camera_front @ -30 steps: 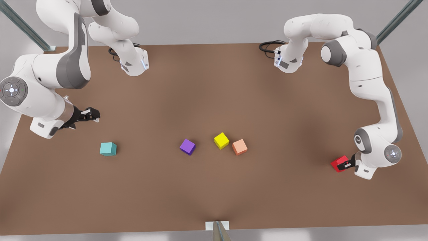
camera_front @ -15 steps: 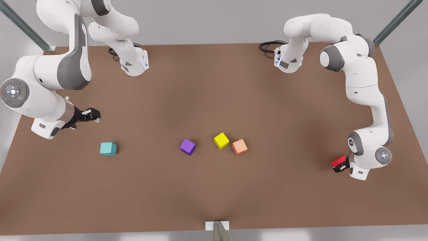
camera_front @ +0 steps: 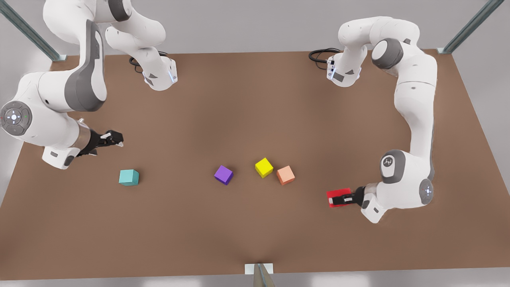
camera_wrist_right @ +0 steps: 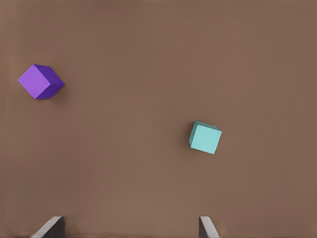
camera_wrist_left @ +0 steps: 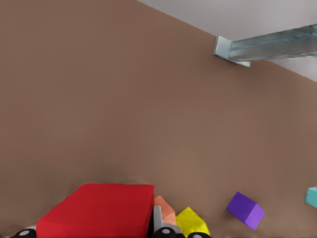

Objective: Pick up red wooden cube and pass to hand red wooden cube and place in blue wooden cube

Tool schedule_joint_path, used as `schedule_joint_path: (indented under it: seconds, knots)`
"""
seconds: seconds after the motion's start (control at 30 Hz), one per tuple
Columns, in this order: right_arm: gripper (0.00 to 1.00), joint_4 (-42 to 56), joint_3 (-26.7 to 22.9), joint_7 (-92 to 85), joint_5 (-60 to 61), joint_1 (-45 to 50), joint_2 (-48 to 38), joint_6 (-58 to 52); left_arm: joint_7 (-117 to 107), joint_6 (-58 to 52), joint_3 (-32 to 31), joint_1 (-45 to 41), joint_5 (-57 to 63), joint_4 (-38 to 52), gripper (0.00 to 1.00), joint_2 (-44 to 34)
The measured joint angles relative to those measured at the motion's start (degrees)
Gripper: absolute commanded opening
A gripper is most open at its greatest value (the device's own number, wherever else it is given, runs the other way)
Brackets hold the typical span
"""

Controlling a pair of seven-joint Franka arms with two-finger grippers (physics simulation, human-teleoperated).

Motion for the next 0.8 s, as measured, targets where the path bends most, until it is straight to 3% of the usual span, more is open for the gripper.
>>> schedule_joint_path:
  seconds: [0.17,0.27,0.57,0.8]
  knots:
    - [1.0,0.2,2.13,-8.45,35.47,-1.05,19.1,-5.05,-1.21,-0.89,-3.13,-6.68,-19.73,0.26,0.6,5.35]
    - [1.0,0.32,2.86,-16.44,49.73,3.23,24.33,-2.5,-1.96,1.58,-3.25,-7.94,-27.63,0.31,0.6,7.51]
    - [1.0,-0.45,2.97,-43.9,61.84,10.47,25.16,20.75,4.12,6.63,-4.52,-9.51,-36.47,0.25,0.61,9.27]
    - [1.0,-3.12,5.24,-63.7,73.15,13.65,25.42,28.59,8.3,7.91,-4.54,-9.43,-39.96,0.24,0.61,9.71]
